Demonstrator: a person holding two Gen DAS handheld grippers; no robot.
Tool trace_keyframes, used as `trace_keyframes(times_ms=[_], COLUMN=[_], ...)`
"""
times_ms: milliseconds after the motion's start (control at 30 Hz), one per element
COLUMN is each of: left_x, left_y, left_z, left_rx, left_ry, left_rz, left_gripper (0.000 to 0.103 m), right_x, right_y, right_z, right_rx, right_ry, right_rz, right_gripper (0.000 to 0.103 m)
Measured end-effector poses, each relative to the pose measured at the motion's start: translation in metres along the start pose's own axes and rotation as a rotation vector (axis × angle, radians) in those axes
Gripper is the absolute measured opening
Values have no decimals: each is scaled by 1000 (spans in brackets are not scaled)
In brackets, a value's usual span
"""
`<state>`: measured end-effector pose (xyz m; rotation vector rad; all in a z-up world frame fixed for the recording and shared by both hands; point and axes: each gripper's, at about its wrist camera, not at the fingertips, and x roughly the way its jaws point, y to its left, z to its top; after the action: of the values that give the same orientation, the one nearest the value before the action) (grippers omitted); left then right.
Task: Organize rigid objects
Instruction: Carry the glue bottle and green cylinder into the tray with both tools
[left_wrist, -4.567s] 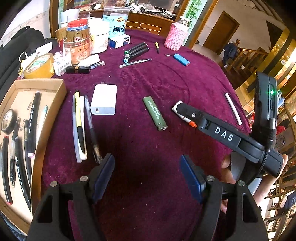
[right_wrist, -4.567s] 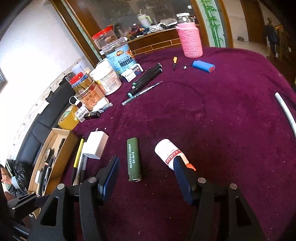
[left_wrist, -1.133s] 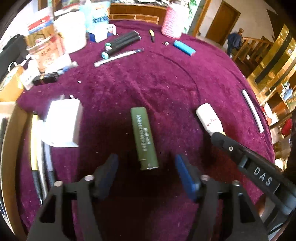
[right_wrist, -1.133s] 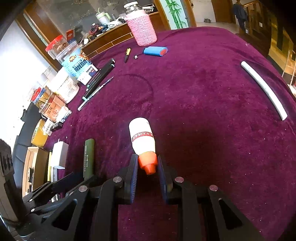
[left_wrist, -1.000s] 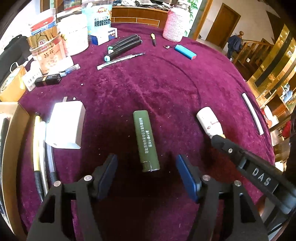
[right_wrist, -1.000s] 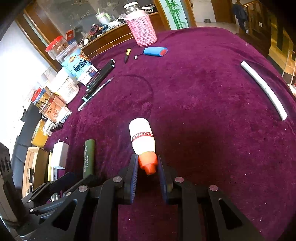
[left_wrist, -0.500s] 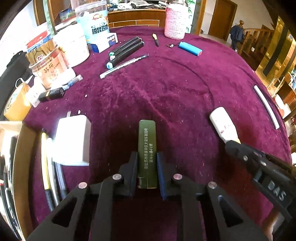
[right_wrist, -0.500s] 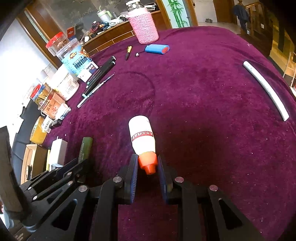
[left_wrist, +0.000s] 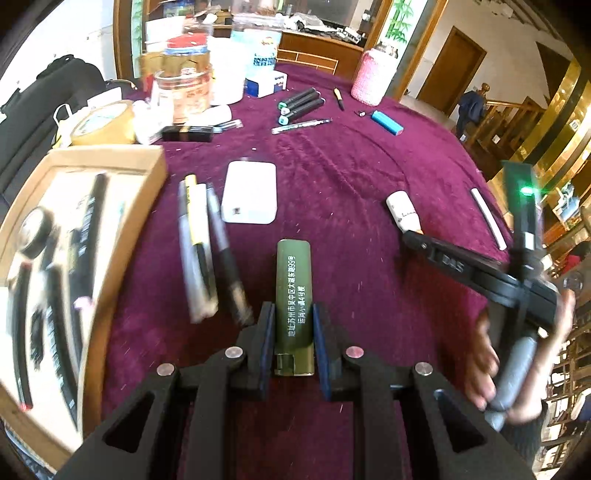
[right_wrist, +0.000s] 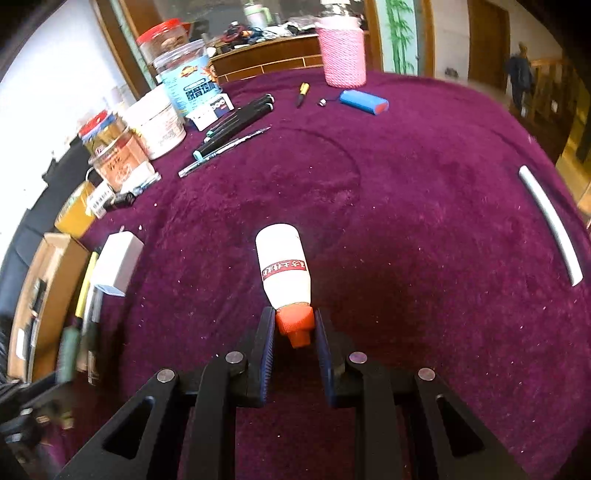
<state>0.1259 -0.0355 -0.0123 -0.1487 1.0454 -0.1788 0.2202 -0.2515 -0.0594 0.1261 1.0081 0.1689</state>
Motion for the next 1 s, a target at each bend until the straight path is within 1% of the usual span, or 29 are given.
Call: trace_keyframes(times_ms=[133,267,367,433,533,633,700,800,933,1000], left_x=[-28,-61,-83,-92,-101,-102,-101,-96,-91,-89], left_y=[14,43,71,88,116,139,155,171,184,190], left_z=[-13,-20,-22,-21,-20,-20,-24,-28,-34,-35], left_rx=[-10,-49,-90,-113,-145,-167,-193,-226,-232,-235], left_ry=[-24,-68,-94,-104,-113,-114,-108,-89,-77,-72], left_rz=[-32,-59,-56,-54,-34,-10,4,5,20,30], left_gripper=[19,19,19,19,19,19,19,19,19,19], right_x=[-11,-45,-70,-79,-90,-91,-87,-72,-55,-47], right_y=[5,34,70,93,136,172,193,223,252,266], right_z=[-8,-27,-41,-44,-45,-44,-43,-41,-35,-29], right_rx=[30,33,23,9,-27,-53,-75,-109,-129,-148], right_ry=[-13,-62,-85,-95,-99,-91,-78,-50,-9,-3], right_rz=[21,58,137,171,246,320,344,350,360,331], right_gripper=[22,23,23,23,23,23,23,23,23,23])
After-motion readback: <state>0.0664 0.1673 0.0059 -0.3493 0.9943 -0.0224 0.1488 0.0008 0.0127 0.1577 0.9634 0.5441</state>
